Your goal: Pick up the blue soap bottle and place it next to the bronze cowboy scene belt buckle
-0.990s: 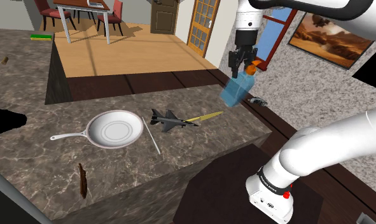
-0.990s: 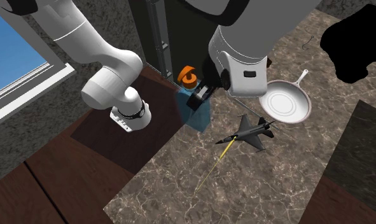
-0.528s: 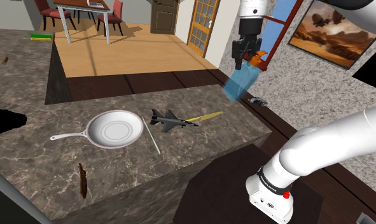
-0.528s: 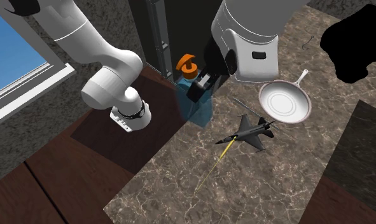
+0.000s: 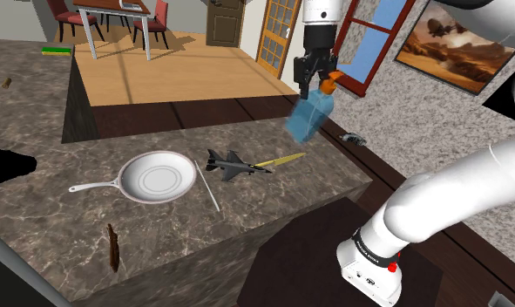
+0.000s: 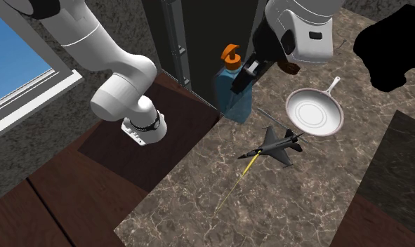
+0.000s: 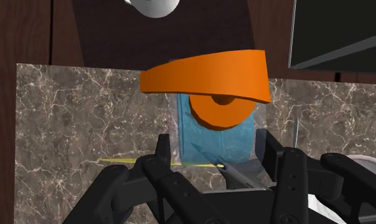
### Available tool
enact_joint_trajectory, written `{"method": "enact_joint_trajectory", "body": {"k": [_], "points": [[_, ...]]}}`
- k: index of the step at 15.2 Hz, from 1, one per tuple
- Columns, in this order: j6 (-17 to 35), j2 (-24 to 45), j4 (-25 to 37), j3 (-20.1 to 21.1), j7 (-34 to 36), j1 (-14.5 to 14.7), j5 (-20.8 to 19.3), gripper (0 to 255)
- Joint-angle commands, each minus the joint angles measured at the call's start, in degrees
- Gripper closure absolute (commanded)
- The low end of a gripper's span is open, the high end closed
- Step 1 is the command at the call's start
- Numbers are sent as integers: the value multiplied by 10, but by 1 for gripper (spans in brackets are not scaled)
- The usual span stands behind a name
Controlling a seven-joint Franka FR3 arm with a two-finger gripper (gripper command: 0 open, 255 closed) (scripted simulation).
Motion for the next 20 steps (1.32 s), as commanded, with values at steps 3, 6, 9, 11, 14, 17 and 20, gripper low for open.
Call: {"method": "enact_joint_trajectory", "body": {"k": [3,6,9,11,14,17,20], "points": [[31,29,1,37,57,17,20,255],[49,62,18,64,98,31,29,255],[66,101,41,90,140,45,34,255],[77,129,60,107,168,55,33,255],[91,177,95,131,210,73,27,255],[101,231,137,151,253,94,15,255],[106,290,189,167,294,120,-2,255]]}}
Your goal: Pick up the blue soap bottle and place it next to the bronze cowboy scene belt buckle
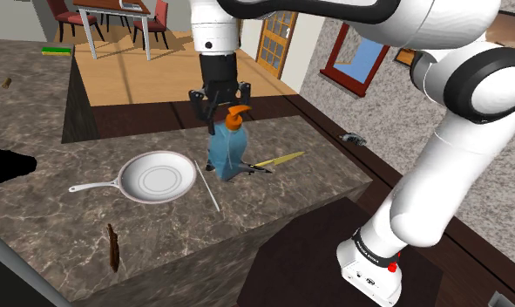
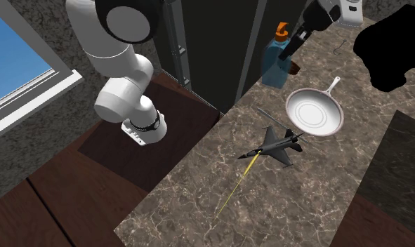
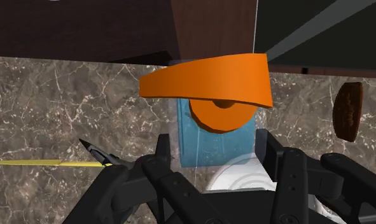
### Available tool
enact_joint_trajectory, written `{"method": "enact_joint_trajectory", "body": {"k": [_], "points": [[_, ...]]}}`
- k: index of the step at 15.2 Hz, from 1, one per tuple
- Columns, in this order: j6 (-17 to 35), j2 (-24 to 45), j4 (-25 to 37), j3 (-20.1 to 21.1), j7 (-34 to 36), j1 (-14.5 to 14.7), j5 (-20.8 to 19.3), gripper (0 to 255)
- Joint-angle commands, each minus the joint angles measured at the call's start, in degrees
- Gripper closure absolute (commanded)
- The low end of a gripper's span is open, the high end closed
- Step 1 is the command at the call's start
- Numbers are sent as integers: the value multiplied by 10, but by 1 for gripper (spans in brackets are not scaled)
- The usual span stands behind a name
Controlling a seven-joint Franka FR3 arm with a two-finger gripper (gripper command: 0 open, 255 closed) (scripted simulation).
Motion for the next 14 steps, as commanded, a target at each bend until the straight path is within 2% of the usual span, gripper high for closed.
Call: {"method": "enact_joint_trajectory", "body": {"k": [1,6,10,12,13,14], "points": [[3,43,38,11,31,20,-13,255],[-9,158,161,22,92,82,-54,255],[-45,270,310,19,130,149,-92,255],[-87,348,432,11,143,197,-115,255],[-152,436,593,-3,142,251,-135,255],[-115,403,520,0,144,231,-126,255]]}}
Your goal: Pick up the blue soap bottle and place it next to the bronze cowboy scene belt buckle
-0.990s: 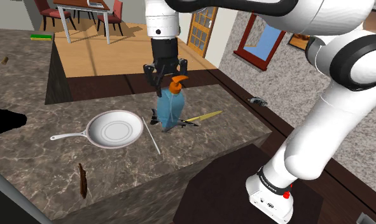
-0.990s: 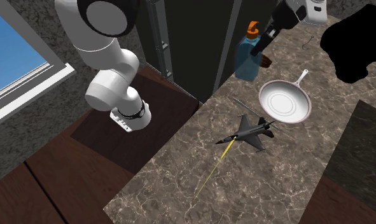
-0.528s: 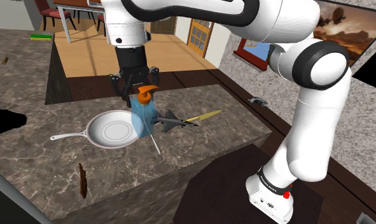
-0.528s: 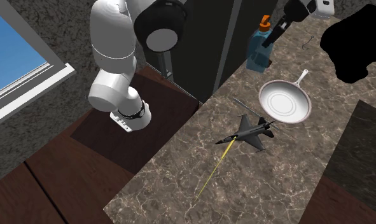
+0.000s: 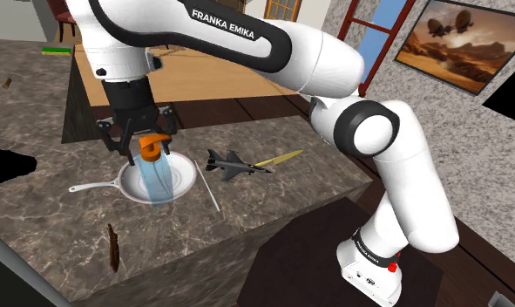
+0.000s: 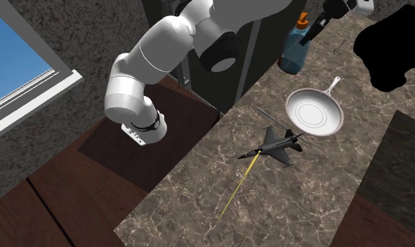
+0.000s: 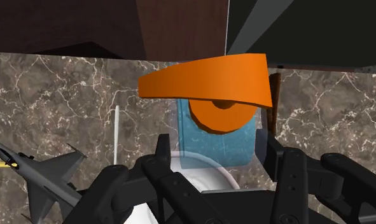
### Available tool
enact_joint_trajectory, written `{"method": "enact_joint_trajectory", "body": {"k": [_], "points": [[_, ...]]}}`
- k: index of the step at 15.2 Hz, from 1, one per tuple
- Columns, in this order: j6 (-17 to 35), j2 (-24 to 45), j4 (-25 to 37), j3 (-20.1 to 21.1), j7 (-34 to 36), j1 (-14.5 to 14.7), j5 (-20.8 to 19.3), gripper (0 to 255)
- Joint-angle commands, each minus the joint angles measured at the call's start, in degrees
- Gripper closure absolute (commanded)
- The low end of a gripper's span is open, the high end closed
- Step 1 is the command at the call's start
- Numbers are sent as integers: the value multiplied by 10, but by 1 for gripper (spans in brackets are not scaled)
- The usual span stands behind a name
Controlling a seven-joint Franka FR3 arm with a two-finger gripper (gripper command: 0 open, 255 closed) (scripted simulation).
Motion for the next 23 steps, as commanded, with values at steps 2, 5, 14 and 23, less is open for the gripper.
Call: {"method": "enact_joint_trajectory", "body": {"k": [2,5,14,23], "points": [[26,5,-19,-1,4,1,-1,255],[65,-14,-80,3,3,-14,3,255],[151,-36,-192,5,0,-38,8,255],[220,-34,-261,2,-4,-49,6,255]]}}
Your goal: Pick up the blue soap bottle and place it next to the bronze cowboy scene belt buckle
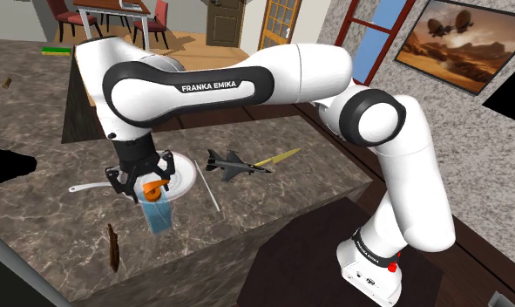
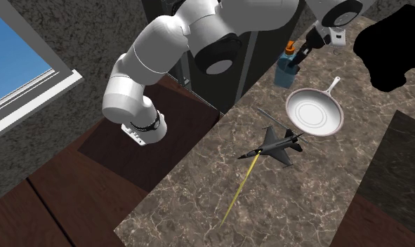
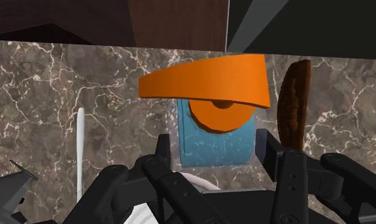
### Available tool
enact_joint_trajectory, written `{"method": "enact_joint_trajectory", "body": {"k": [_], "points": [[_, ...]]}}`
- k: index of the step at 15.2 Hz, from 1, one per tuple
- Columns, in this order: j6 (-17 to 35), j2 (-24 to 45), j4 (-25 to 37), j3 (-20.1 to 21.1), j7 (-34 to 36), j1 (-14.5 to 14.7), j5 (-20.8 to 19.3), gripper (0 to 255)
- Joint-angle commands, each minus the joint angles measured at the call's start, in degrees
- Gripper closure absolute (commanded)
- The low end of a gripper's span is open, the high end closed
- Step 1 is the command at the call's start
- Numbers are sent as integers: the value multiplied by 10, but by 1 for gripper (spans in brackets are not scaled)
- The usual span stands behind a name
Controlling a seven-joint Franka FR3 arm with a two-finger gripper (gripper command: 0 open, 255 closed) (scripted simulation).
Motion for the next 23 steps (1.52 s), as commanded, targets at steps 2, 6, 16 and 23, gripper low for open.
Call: {"method": "enact_joint_trajectory", "body": {"k": [2,6,16,23], "points": [[23,3,-20,-1,-1,-3,-1,255],[23,3,-20,-1,-1,-3,-1,255],[23,3,-20,-1,-1,-3,-1,0],[-72,34,109,-6,-4,19,-7,0]]}}
